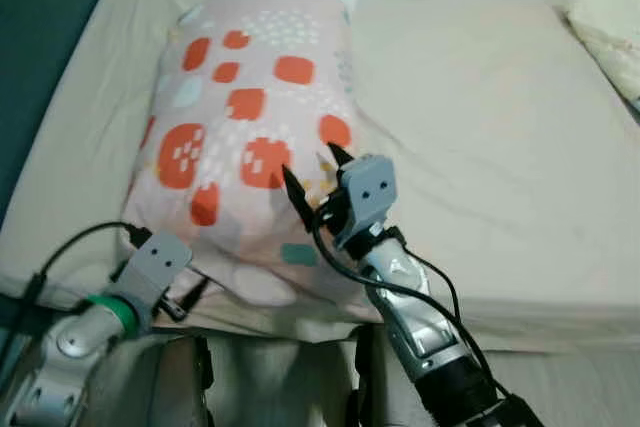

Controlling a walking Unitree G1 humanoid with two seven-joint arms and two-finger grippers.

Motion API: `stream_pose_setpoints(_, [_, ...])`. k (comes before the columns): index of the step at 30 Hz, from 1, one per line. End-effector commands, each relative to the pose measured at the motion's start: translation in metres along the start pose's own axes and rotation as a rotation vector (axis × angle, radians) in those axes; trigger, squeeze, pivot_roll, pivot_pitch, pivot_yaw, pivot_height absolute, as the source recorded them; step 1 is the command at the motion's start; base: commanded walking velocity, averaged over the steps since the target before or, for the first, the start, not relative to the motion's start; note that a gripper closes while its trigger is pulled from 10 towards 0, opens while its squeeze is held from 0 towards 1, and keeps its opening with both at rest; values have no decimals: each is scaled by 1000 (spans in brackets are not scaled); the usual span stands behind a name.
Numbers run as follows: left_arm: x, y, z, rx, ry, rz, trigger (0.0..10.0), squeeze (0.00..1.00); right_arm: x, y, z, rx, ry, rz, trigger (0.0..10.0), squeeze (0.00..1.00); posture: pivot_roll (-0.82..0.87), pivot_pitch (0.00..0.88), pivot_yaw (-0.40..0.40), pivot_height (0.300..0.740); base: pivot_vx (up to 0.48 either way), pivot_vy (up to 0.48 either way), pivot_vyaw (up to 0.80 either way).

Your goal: Clean up the room

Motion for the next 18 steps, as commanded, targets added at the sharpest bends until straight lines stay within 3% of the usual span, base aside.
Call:
stream_pose_setpoints(1, [3,3,-2,3,17,33,10000,0,-2,2,-3,11,-9,-12,10000,0,82,219,-32,579,0,0,0])
stream_pose_setpoints(3, [33,1,-5,44,21,197,10000,0,0,-2,-6,35,-8,-11,10000,0,87,216,-39,579,0,0,0])
stream_pose_setpoints(4, [33,1,-5,44,21,197,10000,0,0,-2,-6,35,-8,-11,10000,0,87,216,-39,579,0,0,0])
stream_pose_setpoints(5, [47,2,-5,43,17,258,10000,0,2,-4,-6,42,-4,-8,10000,0,87,215,-39,579,0,0,0])
stream_pose_setpoints(9, [98,27,-9,11,-48,410,10000,0,9,-1,6,19,16,7,10000,0,79,203,-36,579,0,0,0])
stream_pose_setpoints(13, [109,32,-10,18,-57,441,10000,0,10,2,10,5,16,8,10000,0,82,197,-36,579,0,0,0])
stream_pose_setpoints(14, [119,36,-12,59,-40,457,10000,0,10,12,21,-57,-28,4,10000,0,92,181,-37,579,0,0,0])
stream_pose_setpoints(15, [119,36,-12,59,-40,457,10000,0,10,12,21,-57,-28,4,10000,0,92,181,-37,579,0,0,0])
stream_pose_setpoints(17, [122,32,-15,157,25,444,10000,0,2,32,40,-184,-140,-27,10000,0,97,164,-37,579,0,0,0])
stream_pose_setpoints(18, [122,32,-15,157,25,444,10000,0,2,32,40,-184,-140,-27,10000,0,97,164,-37,579,0,0,0])
Point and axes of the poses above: a point about 5 cm out from each wrist's last joint towards the gripper, its own y axis pointing back from the gripper into the wrist, its own x axis along the axis of the wrist's last joint, z = x × y, the point moved 1 cm from there along -y, pointing out of the wrist towards the gripper, and after that the axes turned 11 degrees about -y, right-handed, at the moved point
